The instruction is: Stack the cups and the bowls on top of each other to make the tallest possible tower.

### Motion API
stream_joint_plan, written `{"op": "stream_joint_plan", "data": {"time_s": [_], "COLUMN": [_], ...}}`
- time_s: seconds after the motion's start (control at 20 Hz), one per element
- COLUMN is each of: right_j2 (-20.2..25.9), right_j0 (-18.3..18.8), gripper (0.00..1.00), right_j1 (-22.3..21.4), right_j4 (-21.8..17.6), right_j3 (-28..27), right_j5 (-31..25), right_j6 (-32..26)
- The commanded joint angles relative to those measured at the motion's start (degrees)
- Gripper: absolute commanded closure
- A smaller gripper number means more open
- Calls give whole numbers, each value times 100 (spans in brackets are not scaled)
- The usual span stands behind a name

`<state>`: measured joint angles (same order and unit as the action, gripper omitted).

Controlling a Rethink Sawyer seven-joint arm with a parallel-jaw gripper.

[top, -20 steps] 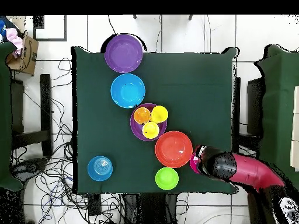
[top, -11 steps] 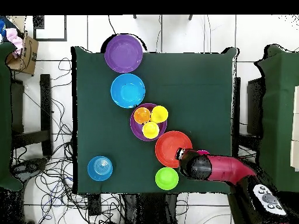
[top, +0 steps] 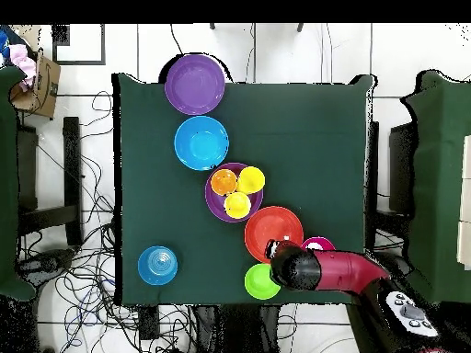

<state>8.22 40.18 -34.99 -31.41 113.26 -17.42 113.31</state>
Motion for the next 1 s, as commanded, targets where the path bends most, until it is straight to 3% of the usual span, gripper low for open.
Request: {"op": "stream_joint_plan", "data": {"time_s": [0.05, 0.3, 0.45, 1.0], "right_j2": [327, 206, 178, 427], "right_j0": [-152, -309, -275, 352], "gripper": [0, 0, 0, 0], "right_j1": [-128, 245, 211, -957], "right_j4": [-390, -491, -475, 210], "right_j3": [104, -417, -520, -254], "right_j5": [185, 336, 146, -1017], "right_j6": [-89, -14, -96, -471]}}
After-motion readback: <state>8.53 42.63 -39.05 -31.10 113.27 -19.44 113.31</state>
